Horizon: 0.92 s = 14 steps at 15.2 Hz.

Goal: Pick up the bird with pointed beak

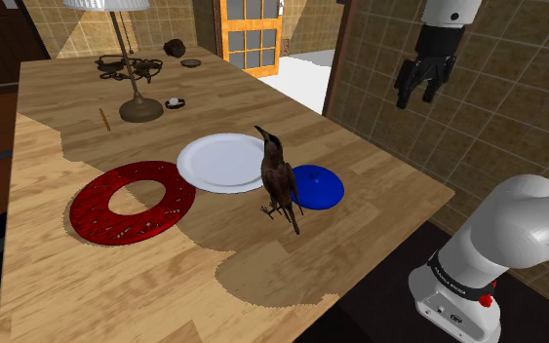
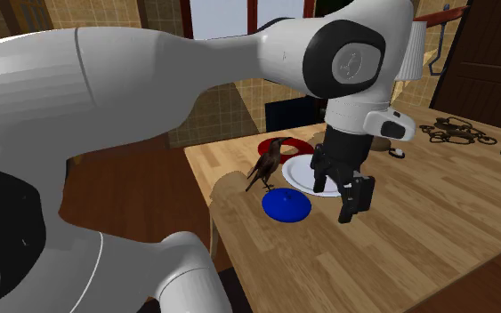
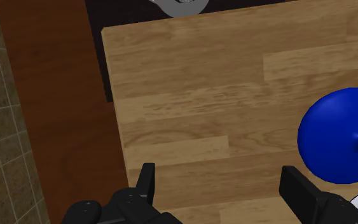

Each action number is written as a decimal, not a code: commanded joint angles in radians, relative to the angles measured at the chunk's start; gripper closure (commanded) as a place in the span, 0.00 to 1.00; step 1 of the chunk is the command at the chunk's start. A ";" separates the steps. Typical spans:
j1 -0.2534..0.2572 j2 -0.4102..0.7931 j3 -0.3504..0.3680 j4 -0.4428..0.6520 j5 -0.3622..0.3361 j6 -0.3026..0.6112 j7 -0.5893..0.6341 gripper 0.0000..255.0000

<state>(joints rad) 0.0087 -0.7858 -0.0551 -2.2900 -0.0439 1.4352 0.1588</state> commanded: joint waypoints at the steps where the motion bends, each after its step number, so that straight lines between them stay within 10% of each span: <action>1: 0.000 0.000 0.000 0.000 0.000 0.000 0.000 0.00; 14: 0.046 0.175 0.321 0.130 0.158 0.072 0.397 0.00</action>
<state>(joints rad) 0.0549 -0.6345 0.2438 -2.1774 0.1089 1.4977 0.5256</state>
